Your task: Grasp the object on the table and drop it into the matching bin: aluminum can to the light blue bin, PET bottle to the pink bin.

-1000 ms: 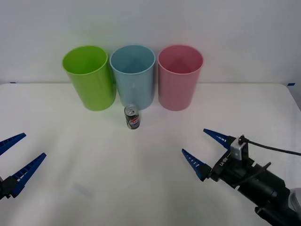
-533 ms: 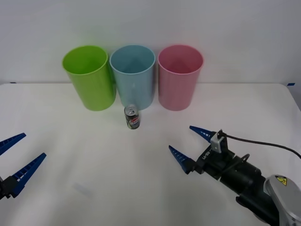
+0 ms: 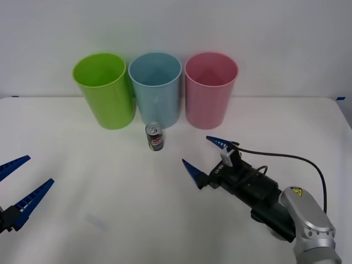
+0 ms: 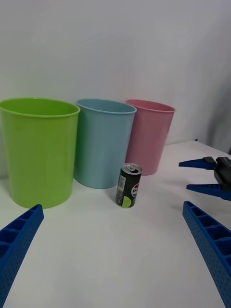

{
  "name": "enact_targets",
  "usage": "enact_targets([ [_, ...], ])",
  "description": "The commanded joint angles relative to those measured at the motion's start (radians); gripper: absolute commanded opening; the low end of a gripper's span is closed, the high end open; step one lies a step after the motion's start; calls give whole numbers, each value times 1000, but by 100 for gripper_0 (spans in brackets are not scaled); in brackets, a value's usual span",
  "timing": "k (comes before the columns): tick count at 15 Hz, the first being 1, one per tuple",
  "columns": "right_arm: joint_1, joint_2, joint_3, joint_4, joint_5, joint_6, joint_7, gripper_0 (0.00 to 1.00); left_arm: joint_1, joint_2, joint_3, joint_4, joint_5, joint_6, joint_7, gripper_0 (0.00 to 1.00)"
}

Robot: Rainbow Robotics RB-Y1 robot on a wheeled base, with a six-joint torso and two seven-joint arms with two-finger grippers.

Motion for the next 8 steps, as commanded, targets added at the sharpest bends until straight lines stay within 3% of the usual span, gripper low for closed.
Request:
enact_targets([
  [1,-37,2,43,30,-25,54,9,100,0,0,0,0,0,0,0,100],
  [8,-144,10,172,128,-94,172,27,100,0,0,0,0,0,0,0,100],
])
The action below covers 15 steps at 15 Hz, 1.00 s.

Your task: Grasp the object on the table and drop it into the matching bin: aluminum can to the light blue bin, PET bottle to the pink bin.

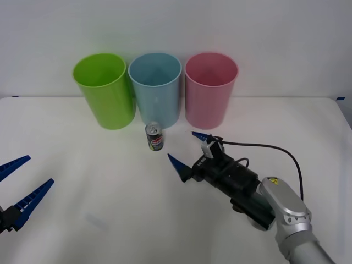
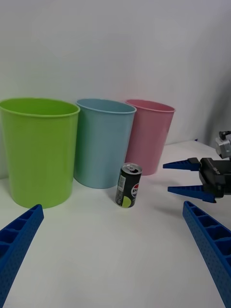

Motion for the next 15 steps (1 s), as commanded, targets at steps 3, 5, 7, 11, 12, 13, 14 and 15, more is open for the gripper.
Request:
enact_targets([
  [3,-73,31,49,69,-18,56,16,100,0,0,0,0,0,0,0,100],
  [5,-128,60,49,142,-18,67,24,100,0,0,0,0,0,0,0,100],
  [7,-173,86,49,196,-18,81,31,100,0,0,0,0,0,0,0,100],
  [11,-231,119,61,264,-18,124,48,100,0,0,0,0,0,0,0,100],
  [12,-251,129,62,287,-18,130,51,100,0,0,0,0,0,0,0,100],
  [13,-266,137,62,307,-18,139,54,100,0,0,0,0,0,0,0,100],
  [14,-272,142,66,308,-18,150,56,100,0,0,0,0,0,0,0,100],
  [15,-277,145,72,308,-17,164,57,100,0,0,0,0,0,0,0,100],
])
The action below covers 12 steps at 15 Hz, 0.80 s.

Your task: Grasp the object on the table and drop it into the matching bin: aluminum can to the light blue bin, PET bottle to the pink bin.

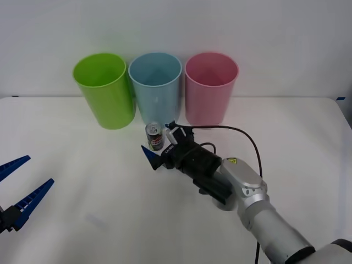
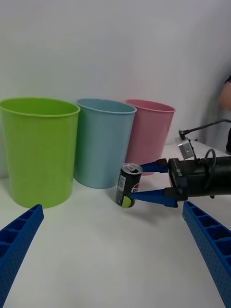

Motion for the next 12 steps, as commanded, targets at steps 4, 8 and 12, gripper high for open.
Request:
enact_targets([
  [4,-19,12,36,3,2,77,3,100,0,0,0,0,0,0,0,100],
  [8,-18,12,59,3,-2,105,4,100,0,0,0,0,0,0,0,100],
  [12,-19,12,73,3,-6,116,4,100,0,0,0,0,0,0,0,100],
])
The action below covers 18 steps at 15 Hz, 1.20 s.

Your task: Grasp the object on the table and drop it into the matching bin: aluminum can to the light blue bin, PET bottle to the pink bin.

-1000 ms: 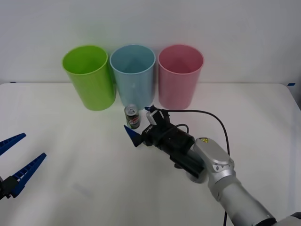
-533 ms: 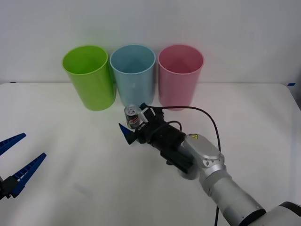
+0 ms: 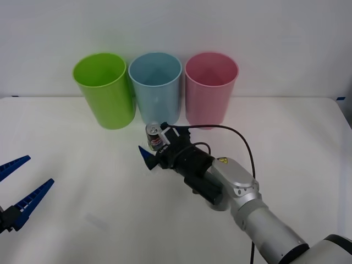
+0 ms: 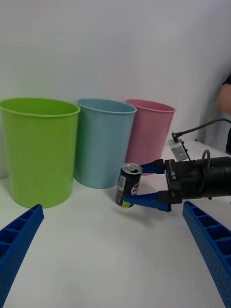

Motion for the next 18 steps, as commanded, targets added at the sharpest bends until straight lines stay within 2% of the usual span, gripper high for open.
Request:
enact_targets([
  [1,0,0,6,0,-2,6,0,100,0,0,0,0,0,0,0,100],
  [3,0,0,9,0,-2,14,0,100,0,0,0,0,0,0,0,100],
  [4,-1,0,10,0,-5,17,-2,37,0,0,0,0,0,0,0,100],
  [5,-1,3,12,0,-5,21,0,0,0,0,0,0,0,0,0,100],
  [18,-3,9,24,-6,-7,31,-2,0,0,0,0,0,0,0,0,100],
])
